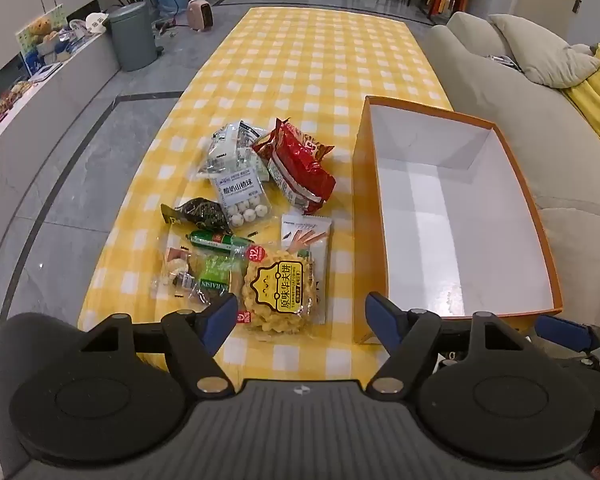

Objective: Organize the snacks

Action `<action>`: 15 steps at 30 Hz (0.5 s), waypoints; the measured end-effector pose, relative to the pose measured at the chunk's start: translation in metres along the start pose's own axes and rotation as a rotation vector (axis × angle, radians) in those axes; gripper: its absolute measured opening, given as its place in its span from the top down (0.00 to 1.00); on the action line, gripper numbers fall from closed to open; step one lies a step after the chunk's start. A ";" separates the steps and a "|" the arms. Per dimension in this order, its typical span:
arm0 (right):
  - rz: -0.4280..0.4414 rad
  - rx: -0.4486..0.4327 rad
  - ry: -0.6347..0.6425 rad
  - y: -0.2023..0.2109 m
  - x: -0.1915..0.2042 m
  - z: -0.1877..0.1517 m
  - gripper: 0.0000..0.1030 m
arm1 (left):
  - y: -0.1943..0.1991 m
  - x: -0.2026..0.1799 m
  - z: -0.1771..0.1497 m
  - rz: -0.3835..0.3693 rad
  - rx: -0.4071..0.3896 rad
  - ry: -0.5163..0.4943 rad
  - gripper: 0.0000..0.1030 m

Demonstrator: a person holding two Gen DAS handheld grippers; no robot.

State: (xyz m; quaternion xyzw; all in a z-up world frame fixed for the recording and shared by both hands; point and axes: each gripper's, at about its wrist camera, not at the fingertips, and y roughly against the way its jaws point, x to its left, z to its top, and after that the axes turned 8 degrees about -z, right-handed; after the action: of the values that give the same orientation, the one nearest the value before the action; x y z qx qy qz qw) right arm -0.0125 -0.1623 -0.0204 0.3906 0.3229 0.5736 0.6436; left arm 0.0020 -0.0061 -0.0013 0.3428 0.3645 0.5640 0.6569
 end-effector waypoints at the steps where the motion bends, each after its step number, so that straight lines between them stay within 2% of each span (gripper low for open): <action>1: -0.004 0.000 0.004 -0.001 0.000 0.000 0.03 | 0.002 0.008 0.000 -0.053 -0.015 0.052 0.17; 15: -0.022 0.002 0.011 -0.003 0.003 0.000 0.03 | -0.002 0.007 -0.003 -0.007 -0.014 0.029 0.15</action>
State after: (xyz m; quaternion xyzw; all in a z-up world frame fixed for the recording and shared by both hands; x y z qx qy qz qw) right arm -0.0108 -0.1592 -0.0233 0.3846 0.3313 0.5683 0.6476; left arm 0.0004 0.0003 -0.0050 0.3287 0.3714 0.5692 0.6557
